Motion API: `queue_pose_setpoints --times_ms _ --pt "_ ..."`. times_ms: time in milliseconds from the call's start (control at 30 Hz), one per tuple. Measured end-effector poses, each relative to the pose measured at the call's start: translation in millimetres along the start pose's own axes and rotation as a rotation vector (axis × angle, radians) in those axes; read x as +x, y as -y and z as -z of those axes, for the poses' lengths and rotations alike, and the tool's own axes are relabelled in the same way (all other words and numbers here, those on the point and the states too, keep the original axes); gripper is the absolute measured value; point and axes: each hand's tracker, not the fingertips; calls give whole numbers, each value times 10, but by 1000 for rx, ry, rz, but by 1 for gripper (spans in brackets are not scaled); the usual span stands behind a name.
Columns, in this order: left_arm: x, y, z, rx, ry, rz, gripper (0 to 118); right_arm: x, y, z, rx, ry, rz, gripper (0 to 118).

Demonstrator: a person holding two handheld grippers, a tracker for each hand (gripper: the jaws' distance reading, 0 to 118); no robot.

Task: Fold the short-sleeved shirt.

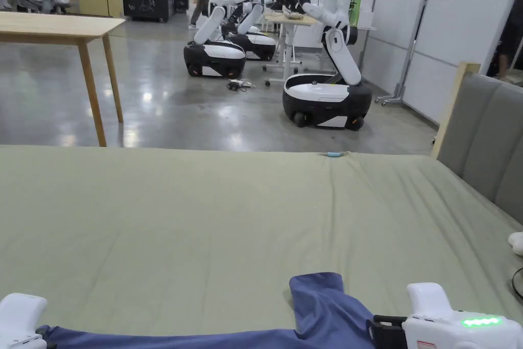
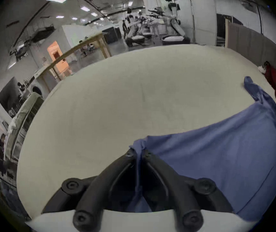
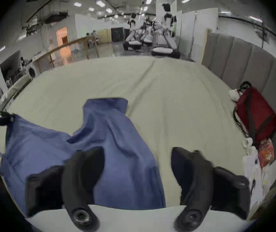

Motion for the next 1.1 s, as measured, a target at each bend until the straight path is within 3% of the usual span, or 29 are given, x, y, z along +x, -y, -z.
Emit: queue_pose_setpoints --times_ms 167,200,233,267,333,433,567,767,900,967,1100 --pt "41 -24 -85 17 -6 3 3 -104 -48 409 -158 13 -68 87" --pt "42 -21 -85 15 -7 2 3 -100 -43 419 -168 -7 -58 75" --pt "42 -16 -89 13 -8 0 3 -112 -33 395 -147 8 -68 24" --pt "45 -3 -105 12 -7 -3 3 -149 -21 307 -97 13 -99 5" --pt "38 14 -167 18 17 -3 3 -157 -47 142 -90 -46 -95 5" --pt "4 37 -389 57 5 -24 3 -182 -94 -262 9 -16 -148 5" --pt "-109 118 -958 144 12 -76 3 -107 -93 -1030 124 -60 -134 5" --pt "-220 651 -1945 243 37 -106 3 -28 463 -2123 230 -102 -140 5" --pt "-248 1268 -2293 221 58 -103 3 -39 1112 -2435 222 -124 -124 5" --pt "-176 1573 -2387 155 68 -101 3 -58 1471 -2414 161 -106 -155 5" --pt "-43 2066 -2258 39 80 -112 3 -85 2058 -2227 48 -110 -137 5"
